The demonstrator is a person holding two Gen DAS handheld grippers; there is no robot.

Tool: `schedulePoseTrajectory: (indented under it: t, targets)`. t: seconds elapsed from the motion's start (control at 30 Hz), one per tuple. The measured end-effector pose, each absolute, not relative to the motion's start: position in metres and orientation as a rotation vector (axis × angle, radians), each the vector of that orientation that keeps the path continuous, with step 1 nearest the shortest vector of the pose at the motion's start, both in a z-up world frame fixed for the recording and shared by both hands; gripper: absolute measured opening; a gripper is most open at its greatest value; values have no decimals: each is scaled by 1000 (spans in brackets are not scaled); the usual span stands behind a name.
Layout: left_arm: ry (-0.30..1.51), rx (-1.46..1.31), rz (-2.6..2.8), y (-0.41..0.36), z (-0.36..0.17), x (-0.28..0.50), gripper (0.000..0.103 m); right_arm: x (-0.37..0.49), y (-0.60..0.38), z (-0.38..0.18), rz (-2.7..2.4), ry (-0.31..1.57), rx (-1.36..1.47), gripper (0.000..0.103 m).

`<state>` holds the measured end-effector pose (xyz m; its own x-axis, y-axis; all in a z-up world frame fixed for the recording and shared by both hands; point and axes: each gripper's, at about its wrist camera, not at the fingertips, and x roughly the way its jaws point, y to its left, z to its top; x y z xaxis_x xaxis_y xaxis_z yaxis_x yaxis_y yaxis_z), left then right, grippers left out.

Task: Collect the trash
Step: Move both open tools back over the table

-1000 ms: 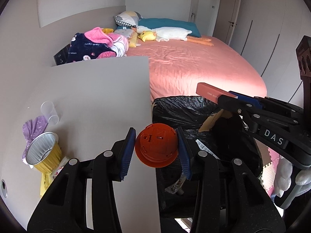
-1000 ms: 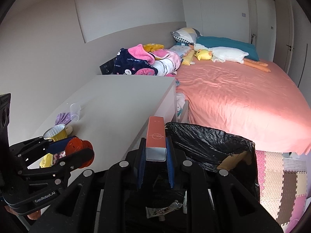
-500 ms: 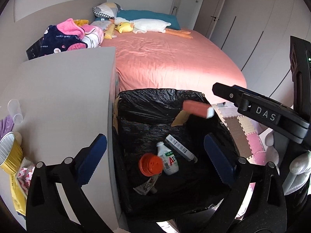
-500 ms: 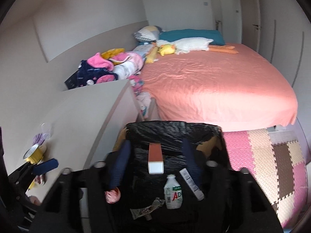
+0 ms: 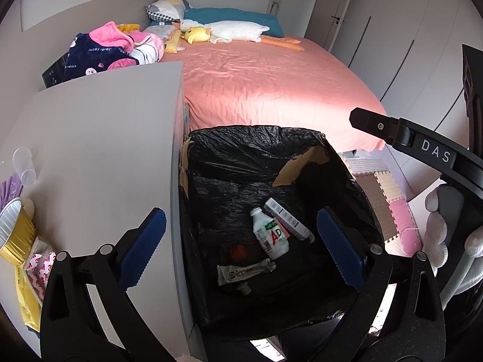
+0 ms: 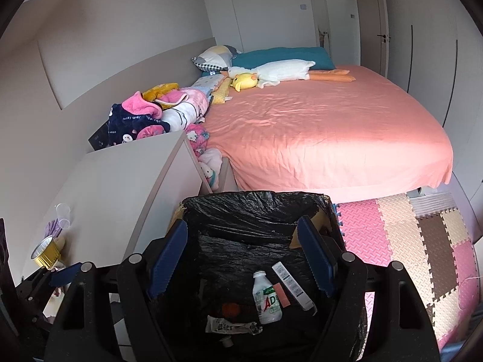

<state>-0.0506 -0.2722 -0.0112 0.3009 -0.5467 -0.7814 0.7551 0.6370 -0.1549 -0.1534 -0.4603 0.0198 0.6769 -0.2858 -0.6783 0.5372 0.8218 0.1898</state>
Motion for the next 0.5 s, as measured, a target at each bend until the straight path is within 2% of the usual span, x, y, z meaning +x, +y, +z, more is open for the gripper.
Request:
schedulePoseTrajectory:
  t: [0.5]
  targets:
    - [894,245,-754,-221,-12,-38,97,-115,-395,19,-305,721,304,76]
